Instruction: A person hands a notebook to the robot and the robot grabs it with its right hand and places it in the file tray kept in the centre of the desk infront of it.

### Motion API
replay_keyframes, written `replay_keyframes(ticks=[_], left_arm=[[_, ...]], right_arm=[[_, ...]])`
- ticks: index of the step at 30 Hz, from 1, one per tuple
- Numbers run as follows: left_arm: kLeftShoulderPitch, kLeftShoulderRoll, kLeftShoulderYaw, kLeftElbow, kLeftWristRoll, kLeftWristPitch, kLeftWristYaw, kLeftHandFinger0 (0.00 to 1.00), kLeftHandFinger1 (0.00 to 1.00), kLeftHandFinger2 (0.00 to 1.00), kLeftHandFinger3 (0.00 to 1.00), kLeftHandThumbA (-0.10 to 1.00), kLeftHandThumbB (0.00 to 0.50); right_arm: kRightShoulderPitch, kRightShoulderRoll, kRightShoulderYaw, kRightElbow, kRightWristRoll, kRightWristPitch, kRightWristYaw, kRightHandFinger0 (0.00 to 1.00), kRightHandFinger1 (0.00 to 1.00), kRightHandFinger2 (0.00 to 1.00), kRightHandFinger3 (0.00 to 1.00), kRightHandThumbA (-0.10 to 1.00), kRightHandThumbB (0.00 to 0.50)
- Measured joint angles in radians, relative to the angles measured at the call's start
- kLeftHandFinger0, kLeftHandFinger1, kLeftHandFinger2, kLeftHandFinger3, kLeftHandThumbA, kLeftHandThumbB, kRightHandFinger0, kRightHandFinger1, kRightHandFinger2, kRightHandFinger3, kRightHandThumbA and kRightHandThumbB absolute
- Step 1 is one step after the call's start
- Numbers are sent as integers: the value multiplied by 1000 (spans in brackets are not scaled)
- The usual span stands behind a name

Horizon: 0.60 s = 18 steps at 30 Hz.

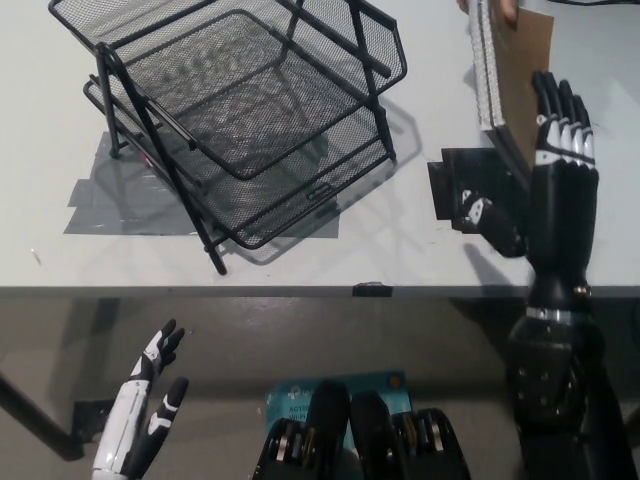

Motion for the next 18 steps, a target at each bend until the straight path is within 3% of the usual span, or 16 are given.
replay_keyframes(ticks=[8, 12, 14, 18], left_arm=[[-9, 3, -1, 0, -3, 0, -2, 1000, 1000, 1000, 1000, 931, 279], [-13, 7, 0, 0, -7, -1, -2, 1000, 1000, 1000, 1000, 921, 283], [-13, 7, -1, 0, -11, -2, -3, 1000, 1000, 1000, 1000, 922, 276], [-12, 7, -3, 0, -13, -2, -3, 1000, 1000, 1000, 1000, 948, 279]], right_arm=[[-109, -31, -21, 115, 28, 15, -40, 1000, 1000, 1000, 1000, 956, 380], [-150, -46, -33, 190, 44, 18, -79, 1000, 1000, 1000, 1000, 1000, 415], [-174, -52, -43, 251, 60, 18, -98, 1000, 1000, 1000, 1000, 832, 367], [-216, -67, -69, 378, 94, 18, -129, 1000, 1000, 1000, 1000, 773, 310]])
